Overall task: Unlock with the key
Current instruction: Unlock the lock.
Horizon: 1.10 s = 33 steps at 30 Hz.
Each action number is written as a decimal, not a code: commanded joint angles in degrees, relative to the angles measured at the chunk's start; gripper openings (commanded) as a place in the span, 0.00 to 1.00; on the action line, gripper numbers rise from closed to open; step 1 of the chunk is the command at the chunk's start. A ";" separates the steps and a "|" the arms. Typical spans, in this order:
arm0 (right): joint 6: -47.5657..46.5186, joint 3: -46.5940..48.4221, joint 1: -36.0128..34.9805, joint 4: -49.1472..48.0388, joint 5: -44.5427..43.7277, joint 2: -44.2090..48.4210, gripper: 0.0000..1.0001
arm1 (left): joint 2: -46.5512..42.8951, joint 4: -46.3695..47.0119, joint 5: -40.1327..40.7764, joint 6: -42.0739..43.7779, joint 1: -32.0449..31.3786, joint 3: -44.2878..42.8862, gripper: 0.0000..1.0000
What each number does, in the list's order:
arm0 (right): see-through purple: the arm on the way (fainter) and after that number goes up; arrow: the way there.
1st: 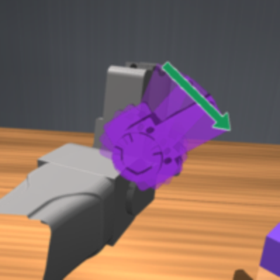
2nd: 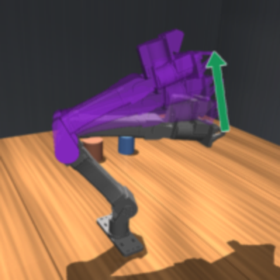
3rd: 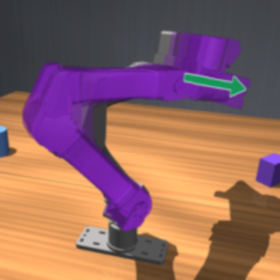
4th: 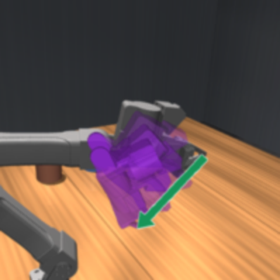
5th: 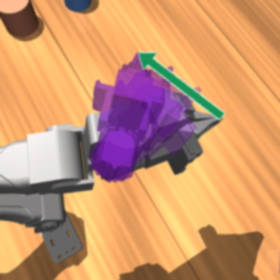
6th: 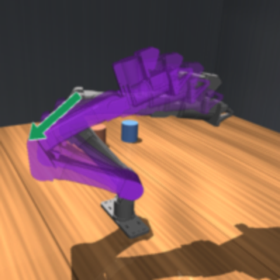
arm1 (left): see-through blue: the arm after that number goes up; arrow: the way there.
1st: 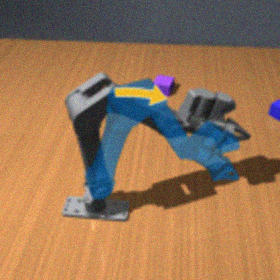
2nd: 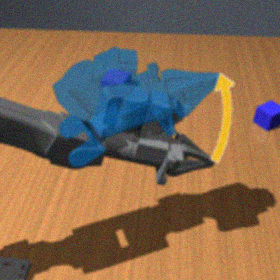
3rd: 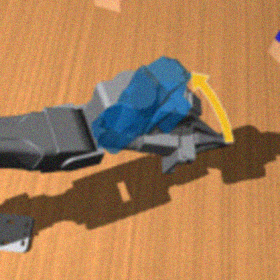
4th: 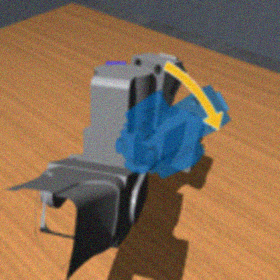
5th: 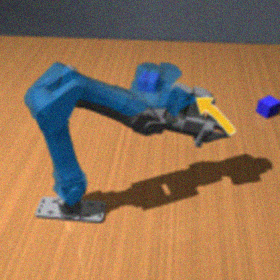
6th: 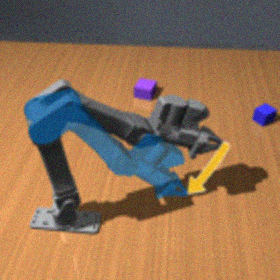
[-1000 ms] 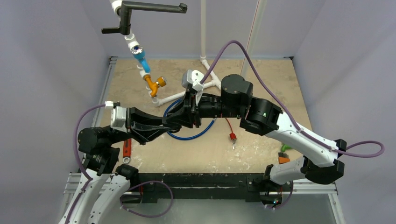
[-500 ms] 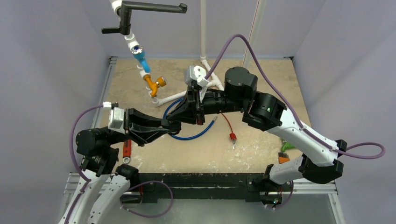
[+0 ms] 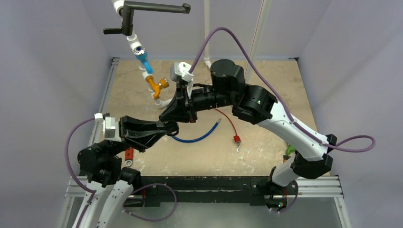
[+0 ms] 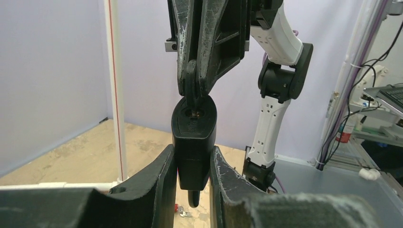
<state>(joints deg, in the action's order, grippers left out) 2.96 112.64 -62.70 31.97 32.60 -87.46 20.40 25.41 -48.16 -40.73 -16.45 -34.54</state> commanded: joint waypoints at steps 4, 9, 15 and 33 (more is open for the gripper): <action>1.60 5.69 -3.93 1.08 1.11 -5.23 0.00 | -5.43 11.55 6.41 -5.09 3.78 2.00 0.00; 1.96 6.73 -4.36 -1.04 -0.75 -5.32 0.00 | -6.26 10.92 6.48 -6.99 3.79 2.20 0.00; 3.16 4.75 -4.36 -5.81 -2.68 -2.47 0.00 | -5.98 10.39 6.77 -7.96 3.79 2.24 0.00; 4.15 -2.44 -4.36 -7.58 -3.77 1.47 0.49 | -4.67 9.31 3.90 -5.37 3.49 3.02 0.00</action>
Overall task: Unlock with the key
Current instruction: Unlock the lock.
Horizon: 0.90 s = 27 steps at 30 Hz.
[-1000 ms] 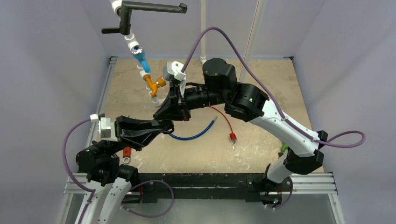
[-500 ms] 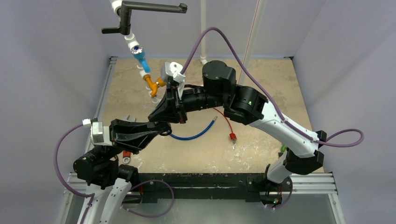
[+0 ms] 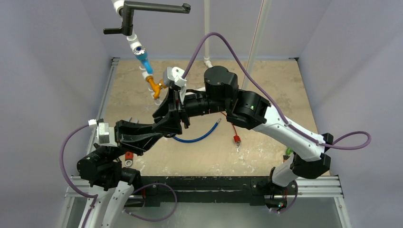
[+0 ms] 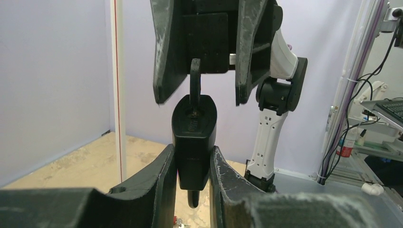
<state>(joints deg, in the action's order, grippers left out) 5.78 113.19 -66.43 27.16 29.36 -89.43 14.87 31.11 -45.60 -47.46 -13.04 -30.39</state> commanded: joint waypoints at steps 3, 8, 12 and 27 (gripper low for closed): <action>0.62 -7.79 -0.49 -5.87 -3.18 8.00 0.63 | 0.71 3.52 1.49 1.00 0.10 -1.39 0.00; -0.10 -11.82 0.85 -6.56 -4.97 12.75 0.69 | 0.75 3.43 1.71 0.88 0.12 -2.13 0.00; 0.62 -15.69 1.89 -7.91 -2.54 14.68 0.66 | 0.83 3.50 1.81 0.28 0.11 -2.86 0.00; 2.02 -16.82 3.37 -9.41 4.76 10.72 0.47 | 0.81 3.27 2.52 -1.11 0.29 -5.10 0.00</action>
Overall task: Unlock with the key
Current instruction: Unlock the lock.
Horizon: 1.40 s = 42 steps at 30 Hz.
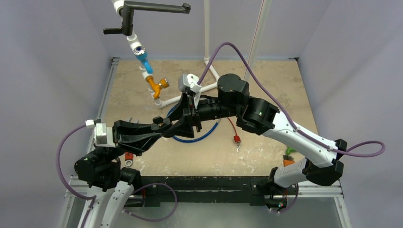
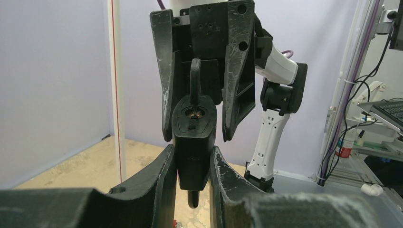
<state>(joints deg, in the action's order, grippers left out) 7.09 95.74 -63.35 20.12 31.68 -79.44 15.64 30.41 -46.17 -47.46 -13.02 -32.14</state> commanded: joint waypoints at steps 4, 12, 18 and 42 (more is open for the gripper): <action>0.72 0.82 0.30 -2.14 2.84 0.13 0.10 | 0.07 3.97 3.15 -1.33 0.27 -3.49 0.00; -5.75 19.32 0.12 18.52 -0.52 -8.89 0.00 | 1.12 1.52 -0.51 1.45 -0.07 -0.50 0.25; -11.12 28.81 -1.50 31.24 -2.91 -14.45 0.00 | 2.65 0.35 -5.47 5.55 -1.19 -0.29 0.43; -17.37 24.41 -5.99 31.13 -17.06 -6.86 0.00 | 3.85 -6.46 -17.96 18.34 -1.86 3.10 0.45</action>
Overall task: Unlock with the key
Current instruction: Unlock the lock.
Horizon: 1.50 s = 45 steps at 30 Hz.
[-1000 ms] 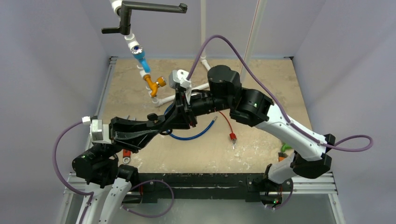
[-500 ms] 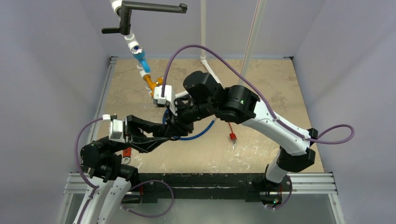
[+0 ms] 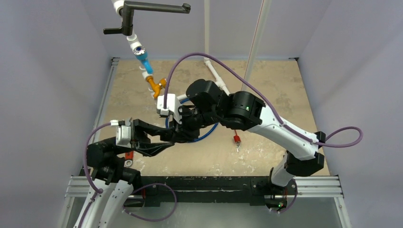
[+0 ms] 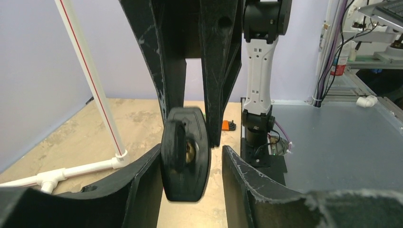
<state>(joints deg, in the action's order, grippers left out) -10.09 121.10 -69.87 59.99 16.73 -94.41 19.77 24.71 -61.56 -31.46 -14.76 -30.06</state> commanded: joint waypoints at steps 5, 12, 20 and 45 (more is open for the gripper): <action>1.58 -6.42 0.52 -14.79 -1.87 13.16 0.00 | -0.71 -0.68 -2.56 1.86 -0.09 1.21 0.55; 6.07 -19.65 0.51 -27.72 1.78 19.76 0.00 | -0.60 2.76 1.85 -2.45 0.09 -0.80 0.56; 9.21 -25.13 0.52 -34.60 3.82 20.51 0.00 | 0.09 4.99 4.16 -8.59 0.09 -4.95 0.57; 12.63 -28.87 0.28 -42.66 5.91 20.72 0.00 | -1.13 3.00 4.50 -6.37 0.17 -3.69 0.10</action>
<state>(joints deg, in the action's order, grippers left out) 1.02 92.20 -69.36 25.47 20.53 -75.50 19.03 26.50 -58.11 -38.92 -14.76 -33.43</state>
